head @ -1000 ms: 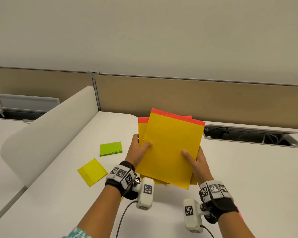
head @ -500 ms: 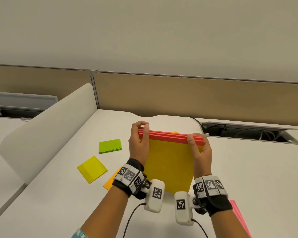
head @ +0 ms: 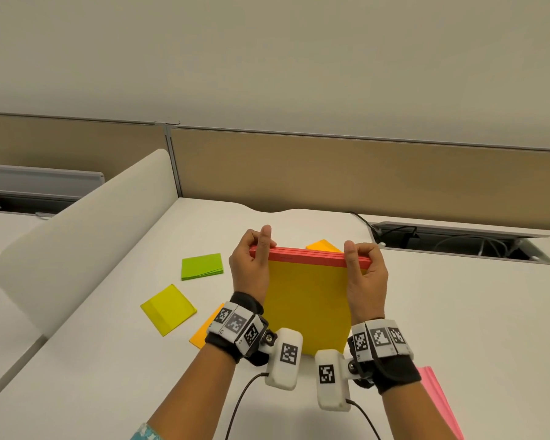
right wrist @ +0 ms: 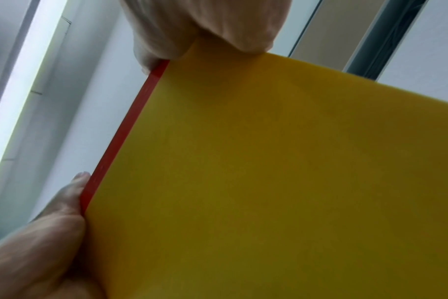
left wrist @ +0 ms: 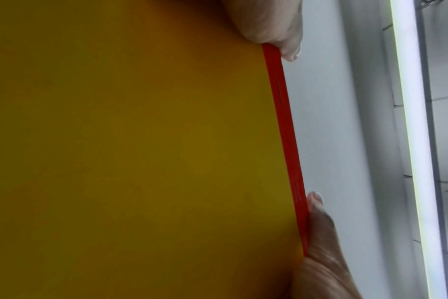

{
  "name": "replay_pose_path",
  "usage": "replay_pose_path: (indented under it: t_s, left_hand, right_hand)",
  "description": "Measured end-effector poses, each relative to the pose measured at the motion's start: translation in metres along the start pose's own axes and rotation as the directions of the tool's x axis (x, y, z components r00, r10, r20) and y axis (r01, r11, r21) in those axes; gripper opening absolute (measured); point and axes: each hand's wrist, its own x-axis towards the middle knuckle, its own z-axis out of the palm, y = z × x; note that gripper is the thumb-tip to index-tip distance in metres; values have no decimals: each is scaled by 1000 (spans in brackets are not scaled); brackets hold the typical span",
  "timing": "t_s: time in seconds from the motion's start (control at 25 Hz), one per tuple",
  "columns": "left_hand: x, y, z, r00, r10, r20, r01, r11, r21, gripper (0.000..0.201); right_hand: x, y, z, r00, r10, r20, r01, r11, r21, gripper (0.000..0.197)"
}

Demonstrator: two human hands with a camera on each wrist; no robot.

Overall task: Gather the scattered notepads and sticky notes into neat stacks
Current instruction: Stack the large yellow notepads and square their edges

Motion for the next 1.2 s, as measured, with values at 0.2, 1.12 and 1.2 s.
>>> replay_pose_path:
  t_s: [0.2, 1.12, 1.2]
  left_hand:
    - [1, 3, -6, 997, 67, 48, -62, 993, -98, 29]
    - [45, -54, -15, 824, -554, 121, 449, 767, 458, 54]
    - [45, -67, -18, 773, -604, 191, 451, 737, 504, 54]
  right_hand:
    - [1, 6, -3, 999, -40, 4, 40, 999, 28, 27]
    - [-10, 78, 5, 868, 465, 174, -478, 877, 42, 29]
    - [2, 78, 14, 856, 478, 197, -497, 865, 62, 34]
